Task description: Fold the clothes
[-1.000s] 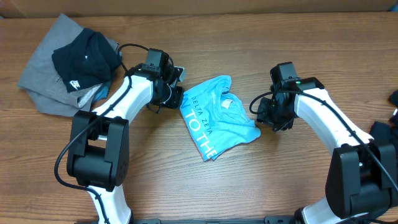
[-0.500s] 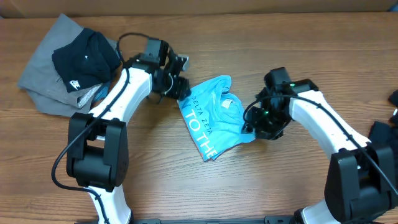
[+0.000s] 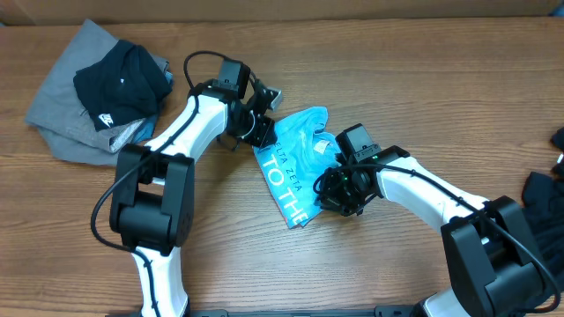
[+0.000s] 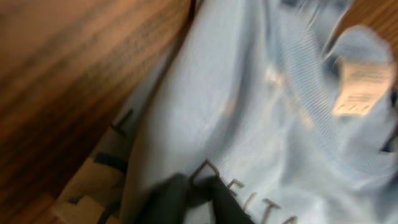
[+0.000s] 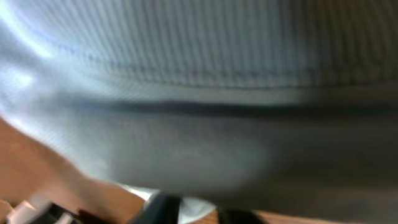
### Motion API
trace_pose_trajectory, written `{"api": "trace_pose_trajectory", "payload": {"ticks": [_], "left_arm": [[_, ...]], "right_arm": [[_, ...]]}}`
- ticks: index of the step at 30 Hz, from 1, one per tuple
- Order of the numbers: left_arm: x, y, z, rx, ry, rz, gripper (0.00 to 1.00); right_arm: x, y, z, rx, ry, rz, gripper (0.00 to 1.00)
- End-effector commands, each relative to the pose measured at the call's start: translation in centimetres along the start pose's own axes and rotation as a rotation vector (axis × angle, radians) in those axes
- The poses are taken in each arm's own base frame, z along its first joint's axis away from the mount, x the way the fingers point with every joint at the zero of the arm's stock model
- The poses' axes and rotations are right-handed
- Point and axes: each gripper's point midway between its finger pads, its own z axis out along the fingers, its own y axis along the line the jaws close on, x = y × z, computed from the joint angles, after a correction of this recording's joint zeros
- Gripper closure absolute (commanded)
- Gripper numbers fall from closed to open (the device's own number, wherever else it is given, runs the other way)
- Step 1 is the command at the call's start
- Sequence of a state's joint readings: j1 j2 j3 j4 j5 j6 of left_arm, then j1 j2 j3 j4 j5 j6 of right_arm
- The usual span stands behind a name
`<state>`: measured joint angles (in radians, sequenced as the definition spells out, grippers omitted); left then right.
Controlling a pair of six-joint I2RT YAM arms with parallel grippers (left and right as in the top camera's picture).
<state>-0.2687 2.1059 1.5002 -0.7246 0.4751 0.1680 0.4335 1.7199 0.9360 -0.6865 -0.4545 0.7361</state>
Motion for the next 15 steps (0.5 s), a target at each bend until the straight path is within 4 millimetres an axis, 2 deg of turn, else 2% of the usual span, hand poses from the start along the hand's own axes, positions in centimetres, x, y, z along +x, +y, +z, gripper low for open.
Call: {"api": "trace_pose_trajectory", "payload": {"ticks": [1,3,7,9,10,11,12,15], "left_arm": [[0.3,0.1,0.1,0.003,0.019,0.008,0.95],[0.8,1.0,0.0,-0.032,0.040,-0.008,0.96],[1.7,2.5,-0.6,-0.070,0.066,-0.045,0.96],[2.0,3.1,-1.0,-0.071,0.068,-0.065,0.96],[2.1,3.3,-1.2,-0.066,0.068,-0.077,0.93],[2.3,3.5,-1.4,-0.057,0.070,-0.091,0.84],[2.4,3.5,-1.6,-0.051,0.071,-0.104,0.80],[2.3,2.8,-2.5,0.018,0.061,-0.134,0.61]], "right_arm": [[-0.9,-2.1,-0.3,0.067,-0.027,0.077,0.91],[-1.2,-3.2,-1.0,0.094,-0.019,0.074,0.96],[-2.4,-6.7,-2.8,0.230,-0.062,0.107,0.96],[-2.9,-7.4,-3.3,0.251,-0.071,0.074,0.96],[-3.3,-7.5,-3.6,0.248,-0.072,0.032,0.91],[-3.6,-7.6,-3.9,0.248,-0.072,-0.014,0.80],[-3.8,-7.7,-4.2,0.254,-0.075,-0.039,0.71],[-4.7,-8.8,-6.0,0.332,-0.117,-0.037,0.63]]}}
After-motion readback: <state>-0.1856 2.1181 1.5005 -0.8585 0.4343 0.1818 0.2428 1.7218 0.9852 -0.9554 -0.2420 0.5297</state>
